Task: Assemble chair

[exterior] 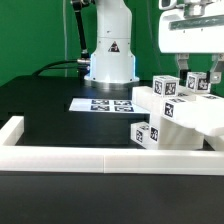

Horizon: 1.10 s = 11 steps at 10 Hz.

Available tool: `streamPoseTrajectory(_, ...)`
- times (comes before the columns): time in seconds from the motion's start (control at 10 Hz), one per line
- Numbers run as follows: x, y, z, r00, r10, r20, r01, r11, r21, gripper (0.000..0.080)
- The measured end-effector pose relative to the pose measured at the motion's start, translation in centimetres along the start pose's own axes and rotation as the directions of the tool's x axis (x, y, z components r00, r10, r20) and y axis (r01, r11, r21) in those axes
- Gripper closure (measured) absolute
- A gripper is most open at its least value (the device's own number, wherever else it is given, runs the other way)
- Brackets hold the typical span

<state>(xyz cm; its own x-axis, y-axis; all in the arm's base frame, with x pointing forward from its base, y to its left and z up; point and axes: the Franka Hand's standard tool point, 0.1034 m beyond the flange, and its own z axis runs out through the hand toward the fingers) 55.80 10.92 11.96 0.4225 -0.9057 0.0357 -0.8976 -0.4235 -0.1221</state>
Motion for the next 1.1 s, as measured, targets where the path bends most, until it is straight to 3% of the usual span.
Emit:
streamPoseTrajectory(0.3, -0.53, -0.22, -0.03, 0.962, -0.272, -0.008, 0.272, 0.962, -0.001, 0.0151)
streamPoseTrajectory(0.6, -0.51, -0.26, 0.12, 0.86, -0.511, -0.015, 0.511, 0.86, -0.002, 0.0151)
streamPoseTrajectory(0.8, -0.49, -0.25, 0.12, 0.783, -0.622, -0.015, 0.622, 0.783, -0.004, 0.0151)
streamPoseTrajectory(1.1, -0.18, -0.16, 0.13, 0.596, -0.803, -0.014, 0.803, 0.596, -0.013, 0.0151)
